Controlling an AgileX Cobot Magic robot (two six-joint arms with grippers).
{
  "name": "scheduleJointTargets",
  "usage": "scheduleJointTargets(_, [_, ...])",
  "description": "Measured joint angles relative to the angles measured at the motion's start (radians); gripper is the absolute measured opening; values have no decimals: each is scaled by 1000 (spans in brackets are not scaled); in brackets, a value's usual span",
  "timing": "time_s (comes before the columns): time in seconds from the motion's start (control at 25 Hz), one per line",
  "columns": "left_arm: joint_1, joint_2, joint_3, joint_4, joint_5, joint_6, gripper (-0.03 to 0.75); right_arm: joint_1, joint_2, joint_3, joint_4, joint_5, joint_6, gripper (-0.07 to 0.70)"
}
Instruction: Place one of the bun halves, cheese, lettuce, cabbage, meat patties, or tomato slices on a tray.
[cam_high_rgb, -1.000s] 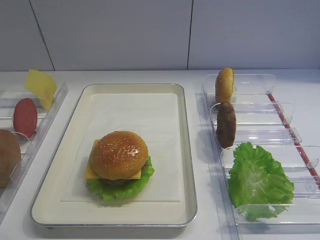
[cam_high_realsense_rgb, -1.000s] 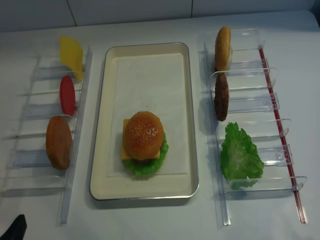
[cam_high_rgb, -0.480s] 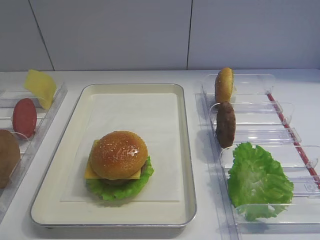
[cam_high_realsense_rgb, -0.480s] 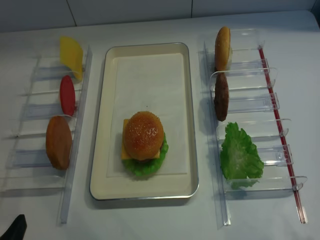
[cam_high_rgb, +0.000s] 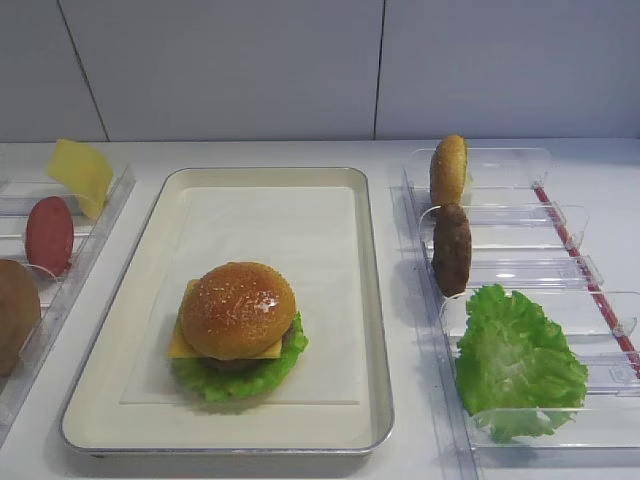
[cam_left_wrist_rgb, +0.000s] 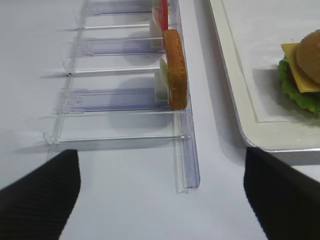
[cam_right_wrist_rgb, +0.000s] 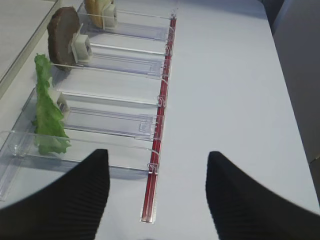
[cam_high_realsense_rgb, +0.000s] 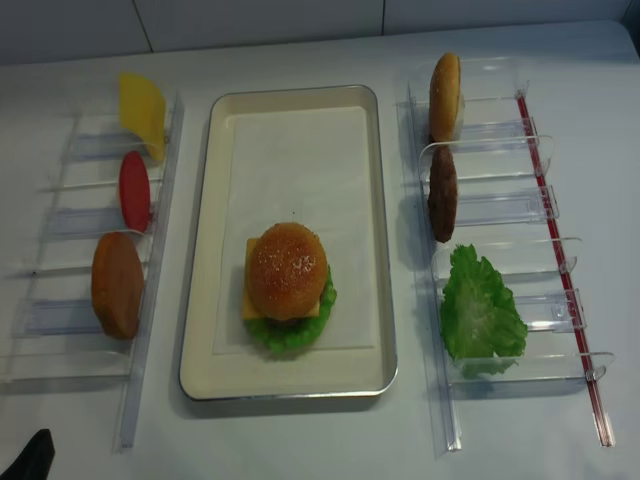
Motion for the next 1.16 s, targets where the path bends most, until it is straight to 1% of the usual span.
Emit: scheduleJointTargets(1.16, [0, 0, 0, 0, 0, 0, 634, 0, 0, 0, 0, 0, 0, 443])
